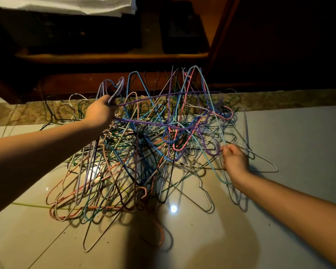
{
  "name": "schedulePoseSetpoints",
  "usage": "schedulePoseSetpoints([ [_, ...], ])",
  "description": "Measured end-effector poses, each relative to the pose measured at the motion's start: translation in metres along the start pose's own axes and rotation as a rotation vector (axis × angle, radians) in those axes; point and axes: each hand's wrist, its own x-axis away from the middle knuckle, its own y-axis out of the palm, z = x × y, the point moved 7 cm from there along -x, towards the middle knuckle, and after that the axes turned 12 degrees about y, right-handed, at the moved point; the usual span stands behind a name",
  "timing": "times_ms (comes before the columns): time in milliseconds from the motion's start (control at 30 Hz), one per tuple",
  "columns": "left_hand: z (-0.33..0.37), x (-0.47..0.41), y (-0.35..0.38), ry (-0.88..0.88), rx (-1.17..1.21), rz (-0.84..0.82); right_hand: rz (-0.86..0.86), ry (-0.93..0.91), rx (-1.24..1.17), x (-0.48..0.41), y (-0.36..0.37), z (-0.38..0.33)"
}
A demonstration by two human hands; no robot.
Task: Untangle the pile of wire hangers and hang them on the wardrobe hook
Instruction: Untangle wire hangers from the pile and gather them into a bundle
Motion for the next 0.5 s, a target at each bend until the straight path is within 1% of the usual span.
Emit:
schedulePoseSetpoints([
  [67,-0.001,-0.003,-0.002,0.007,0.01,0.003,0.0,0.045,-0.019,-0.003,-0.002,0.006],
  [167,-0.005,-0.008,-0.006,0.005,0.054,0.016,-0.012,0.101,-0.123,-0.006,-0.006,0.002],
  [267,-0.011,-0.01,-0.01,-0.011,0.097,0.007,0.026,0.096,-0.089,-0.011,-0.016,-0.011],
  [333,-0.017,-0.011,-0.015,-0.017,0.085,0.002,0.015,0.104,-0.079,-0.017,-0.019,-0.016],
  [400,-0.024,-0.011,-0.022,-0.031,0.059,0.001,-0.016,0.144,-0.099,-0.023,-0.021,-0.018],
  [500,-0.03,-0.01,-0.03,-0.043,0.034,-0.035,0.001,0.192,-0.057,-0.028,-0.028,-0.019],
])
